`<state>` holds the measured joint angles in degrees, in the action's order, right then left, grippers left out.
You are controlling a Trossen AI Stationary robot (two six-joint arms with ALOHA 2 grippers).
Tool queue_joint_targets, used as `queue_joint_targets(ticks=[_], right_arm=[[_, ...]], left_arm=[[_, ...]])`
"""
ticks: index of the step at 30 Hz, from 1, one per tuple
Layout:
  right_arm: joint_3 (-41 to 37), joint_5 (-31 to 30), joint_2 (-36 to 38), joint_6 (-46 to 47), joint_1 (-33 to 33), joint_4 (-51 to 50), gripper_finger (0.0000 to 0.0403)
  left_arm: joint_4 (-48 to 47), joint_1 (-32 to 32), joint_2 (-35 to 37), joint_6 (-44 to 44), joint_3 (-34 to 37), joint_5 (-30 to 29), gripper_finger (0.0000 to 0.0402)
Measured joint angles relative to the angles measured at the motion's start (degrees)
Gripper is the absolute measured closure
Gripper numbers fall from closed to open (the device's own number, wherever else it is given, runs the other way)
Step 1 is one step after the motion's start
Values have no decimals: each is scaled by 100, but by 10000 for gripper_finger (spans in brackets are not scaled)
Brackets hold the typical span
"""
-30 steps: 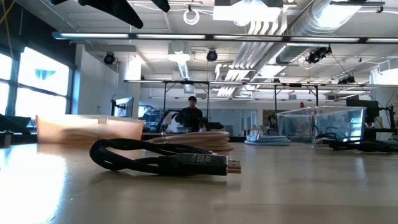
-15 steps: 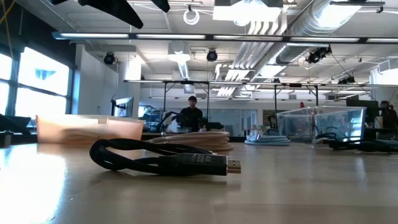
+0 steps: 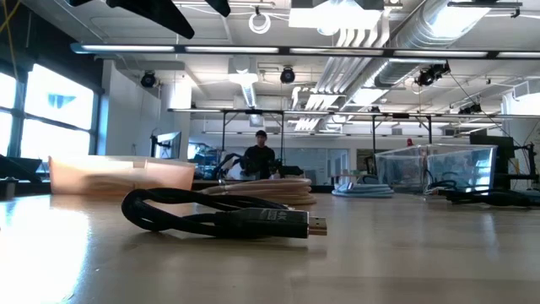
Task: Sort HDMI cables
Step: Put the brown HDMI cable into the orange bin
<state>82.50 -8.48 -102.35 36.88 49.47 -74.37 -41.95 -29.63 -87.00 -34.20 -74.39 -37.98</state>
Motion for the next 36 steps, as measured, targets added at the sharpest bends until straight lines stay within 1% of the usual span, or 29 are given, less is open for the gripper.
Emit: queue_joint_targets(ticks=[4, 7, 9, 12, 14, 17, 21, 24, 27, 29, 32, 36], right_arm=[[-302, 7, 0, 322, -112, 160, 171], [-515, 9, -2, 351, -229, 466, 171], [-617, 127, 3, 296, -314, 773, 171], [-769, 411, -2, -285, -325, 1270, 171], [-862, 563, 0, -510, -296, 1787, 171], [-931, 584, -2, -127, -275, 2309, 171], [-902, 616, -1, 542, -389, 2336, 171], [-906, 840, 0, 608, -496, 2244, 171], [-909, 1050, 0, 490, -574, 2237, 171], [-909, 1051, 0, 315, -581, 2238, 171], [-909, 957, 0, 31, -544, 2212, 171], [-911, 666, 0, -116, -443, 2064, 171]], left_arm=[[1, 0, 0, 0, 0, 0, 140], [3, 2, 0, 0, 0, 0, 140], [3, 2, 0, 0, 0, 0, 140], [3, 2, 0, 0, 0, 0, 140], [6, 2, 0, 0, 0, 0, 140], [11, 1, 0, 0, 0, 0, 140], [30, 1, -2, 0, 1, -2, 140], [30, 0, -2, 0, 2, 0, 140], [32, 1, -2, 0, 0, 0, 140], [33, 1, -2, 0, 1, 0, 140], [32, 2, -2, 0, 2, 0, 140], [32, 0, -2, 0, 2, 0, 140]])
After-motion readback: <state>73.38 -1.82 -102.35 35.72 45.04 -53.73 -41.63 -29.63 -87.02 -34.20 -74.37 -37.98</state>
